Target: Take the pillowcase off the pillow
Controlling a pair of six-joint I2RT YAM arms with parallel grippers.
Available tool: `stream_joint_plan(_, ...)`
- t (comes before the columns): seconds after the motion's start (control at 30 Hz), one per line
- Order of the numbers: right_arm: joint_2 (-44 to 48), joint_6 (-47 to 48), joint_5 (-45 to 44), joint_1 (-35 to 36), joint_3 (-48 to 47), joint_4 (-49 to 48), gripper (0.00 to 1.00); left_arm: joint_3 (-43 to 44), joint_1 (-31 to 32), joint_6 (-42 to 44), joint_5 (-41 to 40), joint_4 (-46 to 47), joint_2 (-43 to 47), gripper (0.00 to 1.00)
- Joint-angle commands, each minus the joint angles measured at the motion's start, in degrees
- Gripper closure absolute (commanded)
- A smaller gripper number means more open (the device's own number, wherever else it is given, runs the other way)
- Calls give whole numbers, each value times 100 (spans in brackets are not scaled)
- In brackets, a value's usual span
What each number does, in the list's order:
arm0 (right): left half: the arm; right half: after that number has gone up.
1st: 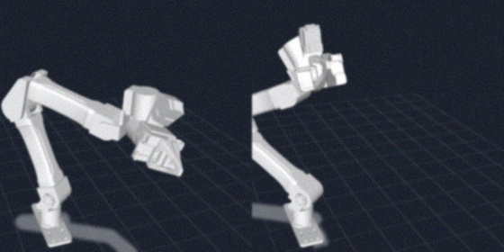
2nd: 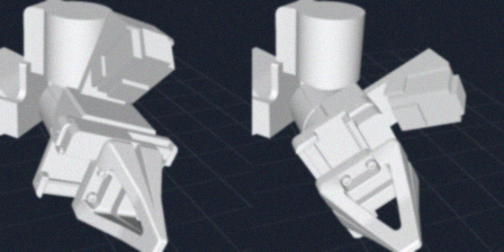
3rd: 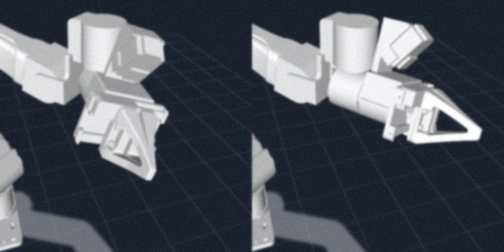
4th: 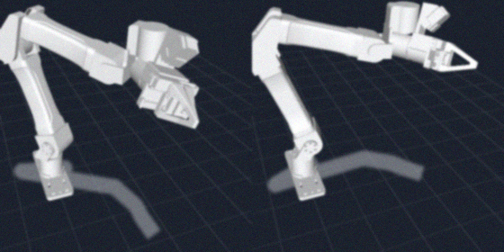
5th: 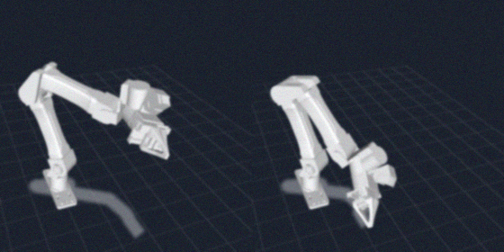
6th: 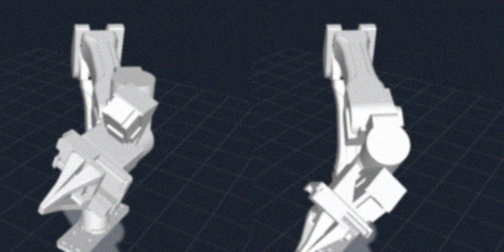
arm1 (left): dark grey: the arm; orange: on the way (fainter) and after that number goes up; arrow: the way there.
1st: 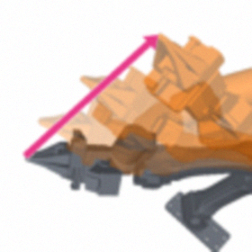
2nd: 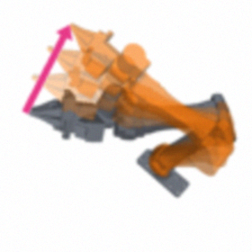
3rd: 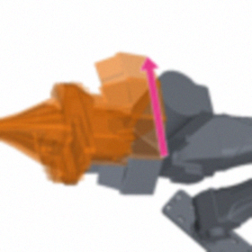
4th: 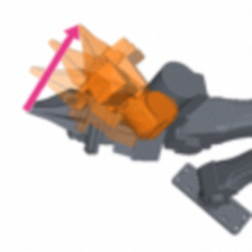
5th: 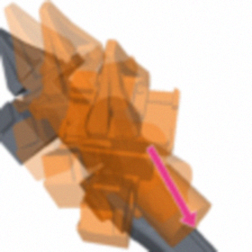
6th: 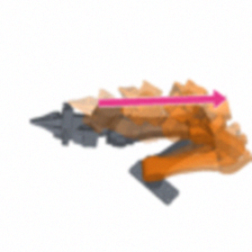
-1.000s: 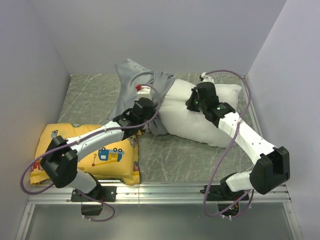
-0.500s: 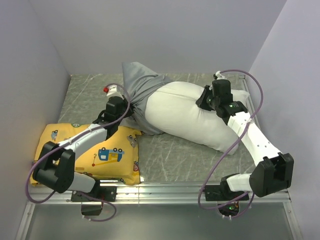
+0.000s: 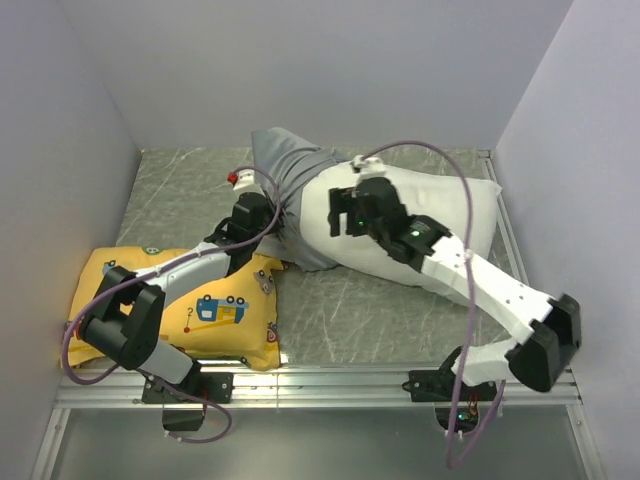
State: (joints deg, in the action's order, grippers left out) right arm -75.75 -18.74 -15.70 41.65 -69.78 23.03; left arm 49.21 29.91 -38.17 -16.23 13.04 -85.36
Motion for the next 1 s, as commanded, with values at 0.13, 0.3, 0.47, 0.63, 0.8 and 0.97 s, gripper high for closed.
stream_joint_plan(0.13, -1863, 125, -662, 318, -765, 70, 12, 282, 164, 178, -64, -442, -42, 100)
stream_joint_plan(0.3, -2489, -86, -601, -33, -924, 264, 68, 247, -369, 65, 294, -311, 72, 100)
stream_joint_plan(0.47, -1631, -296, 108, -980, -205, -69, 100, 150, -1425, -199, 1208, -74, 134, 100)
stream_joint_plan(0.63, -337, -569, 1139, -2098, 877, -571, 100, 361, -2024, -313, 1333, -143, 82, 100)
stream_joint_plan(0.8, 490, -692, 1927, -2565, 1001, -624, 100, 616, -2183, -349, 1464, -179, -147, 100)
stream_joint_plan(0.97, 675, -990, 2756, -2522, 817, -843, 100, 966, -2060, -323, 2263, -21, -332, 99)
